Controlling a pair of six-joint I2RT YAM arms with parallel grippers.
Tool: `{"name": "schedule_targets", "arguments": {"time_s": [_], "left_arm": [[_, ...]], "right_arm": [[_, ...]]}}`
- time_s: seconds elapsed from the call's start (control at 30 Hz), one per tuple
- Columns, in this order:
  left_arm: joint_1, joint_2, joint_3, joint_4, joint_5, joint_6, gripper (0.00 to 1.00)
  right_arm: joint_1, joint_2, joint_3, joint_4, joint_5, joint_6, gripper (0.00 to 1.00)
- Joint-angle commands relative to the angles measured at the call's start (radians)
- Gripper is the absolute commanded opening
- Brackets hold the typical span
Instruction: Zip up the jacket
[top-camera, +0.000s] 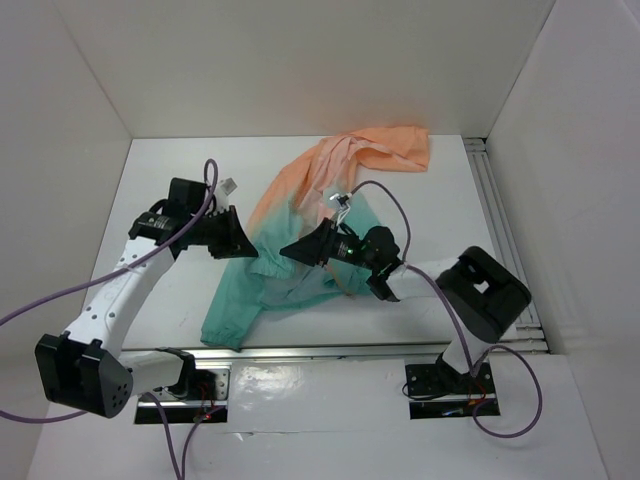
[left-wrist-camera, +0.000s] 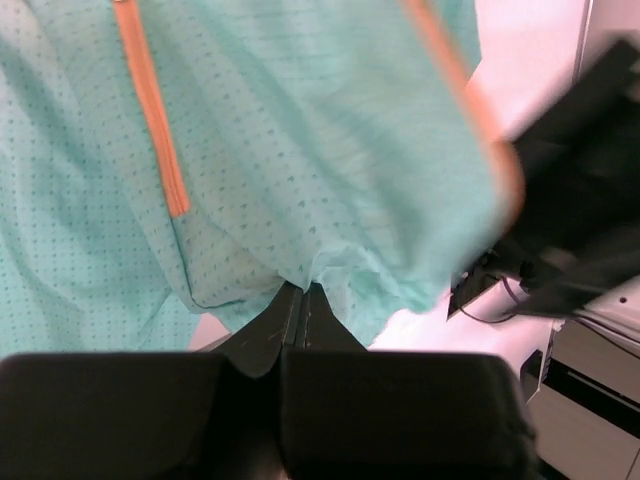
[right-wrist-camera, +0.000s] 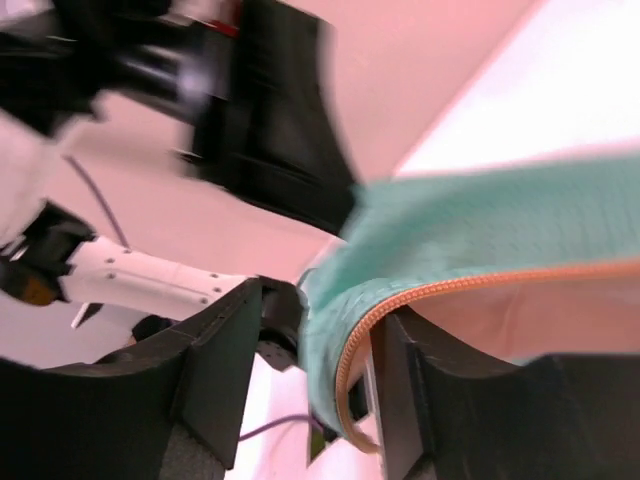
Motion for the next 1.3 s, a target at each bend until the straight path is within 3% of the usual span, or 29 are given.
{"name": "schedule_targets", "arguments": {"time_s": [0.0,0.1,0.2,0.4,0.43,0.53,0.57,0.8,1.0,1.13,1.27], "left_arm": [[0.006,-0.024,-0.020,0.013,0.002,0.029,0.00],[0.006,-0.024,-0.046,0.036,0.024,0.029,0.00],[0.006,-0.015,-0.069,0.058,0.036,0.029,0.00],[0.006,-0.015,-0.115,0.067,0.022,0.039,0.00],[0.006,-0.015,-0.125,0.067,0.022,0.039,0.26],[-0.004,-0.015,-0.138,0.076,0.022,0.039,0.76],[-0.022,-0.015,-0.147,0.076,0.013,0.039,0.80],[-0.190,-0.127,-0.205,0.087,-0.065,-0.148,0.81],[-0.329,-0.154,-0.325,0.353,-0.050,-0.277,0.87],[-0.430,-0.108,-0.346,0.461,-0.145,-0.277,0.90],[-0.510,-0.070,-0.346,0.486,-0.373,-0.297,0.89]], "right_arm": [[-0.005,-0.127,-0.008,-0.053,0.000,-0.141,0.53],[-0.005,-0.184,-0.008,-0.172,0.000,-0.189,0.40],[-0.005,-0.217,-0.008,-0.286,-0.010,-0.224,0.16],[0.004,-0.268,0.010,-0.589,0.046,-0.288,0.00],[0.004,-0.277,0.019,-0.623,0.055,-0.304,0.00],[0.004,-0.277,0.065,-0.749,0.092,-0.304,0.00],[0.004,-0.277,0.079,-0.781,0.101,-0.304,0.00],[0.013,-0.265,0.199,-1.047,0.134,-0.293,0.00],[0.013,-0.285,0.208,-1.141,0.169,-0.273,0.00],[0.013,-0.296,0.199,-1.133,0.151,-0.236,0.00],[0.013,-0.306,0.186,-1.096,0.132,-0.204,0.00]]}}
